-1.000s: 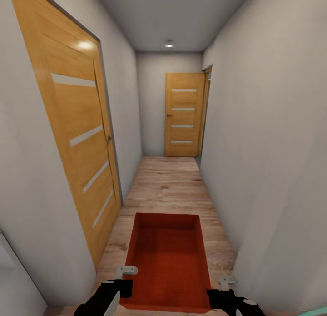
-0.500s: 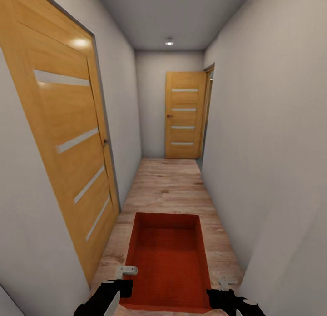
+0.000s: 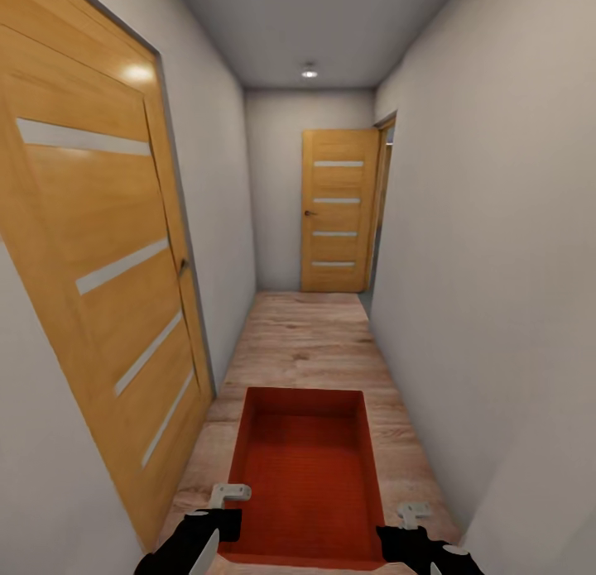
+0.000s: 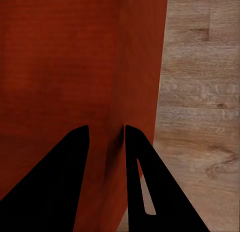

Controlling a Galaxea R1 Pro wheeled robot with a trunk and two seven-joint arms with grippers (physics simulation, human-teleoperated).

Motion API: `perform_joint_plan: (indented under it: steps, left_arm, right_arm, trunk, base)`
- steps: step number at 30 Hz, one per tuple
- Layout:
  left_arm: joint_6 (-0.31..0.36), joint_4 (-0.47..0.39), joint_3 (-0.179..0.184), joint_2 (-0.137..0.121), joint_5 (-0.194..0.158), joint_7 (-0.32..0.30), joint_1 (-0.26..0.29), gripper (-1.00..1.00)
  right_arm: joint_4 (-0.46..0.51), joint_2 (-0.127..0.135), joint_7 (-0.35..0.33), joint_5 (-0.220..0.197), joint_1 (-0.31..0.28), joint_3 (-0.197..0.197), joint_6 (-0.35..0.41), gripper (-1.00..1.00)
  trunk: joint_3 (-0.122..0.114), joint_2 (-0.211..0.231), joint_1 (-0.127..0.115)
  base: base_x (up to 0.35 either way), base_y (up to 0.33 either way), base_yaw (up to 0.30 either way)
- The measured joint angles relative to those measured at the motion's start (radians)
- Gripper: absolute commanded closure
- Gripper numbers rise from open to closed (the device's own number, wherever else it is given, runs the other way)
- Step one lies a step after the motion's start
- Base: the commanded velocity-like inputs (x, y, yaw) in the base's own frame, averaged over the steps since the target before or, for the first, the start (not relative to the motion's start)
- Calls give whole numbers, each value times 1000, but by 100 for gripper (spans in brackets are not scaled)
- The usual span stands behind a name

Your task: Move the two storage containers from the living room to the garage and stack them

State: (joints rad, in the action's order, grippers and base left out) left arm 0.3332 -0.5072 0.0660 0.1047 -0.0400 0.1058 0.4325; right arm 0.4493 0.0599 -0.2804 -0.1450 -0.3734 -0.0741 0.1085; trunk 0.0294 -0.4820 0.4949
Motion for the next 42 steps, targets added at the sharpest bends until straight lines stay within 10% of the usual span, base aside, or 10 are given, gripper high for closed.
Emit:
perform_joint_plan:
  steps: [42]
  left_arm:
    - [-1,0,0,0,0,-1,0,100]
  right_arm:
    - [0,0,1,-1,0,-1,0,100]
  trunk:
    - [0,0,0]
  base:
    - [326,0,0]
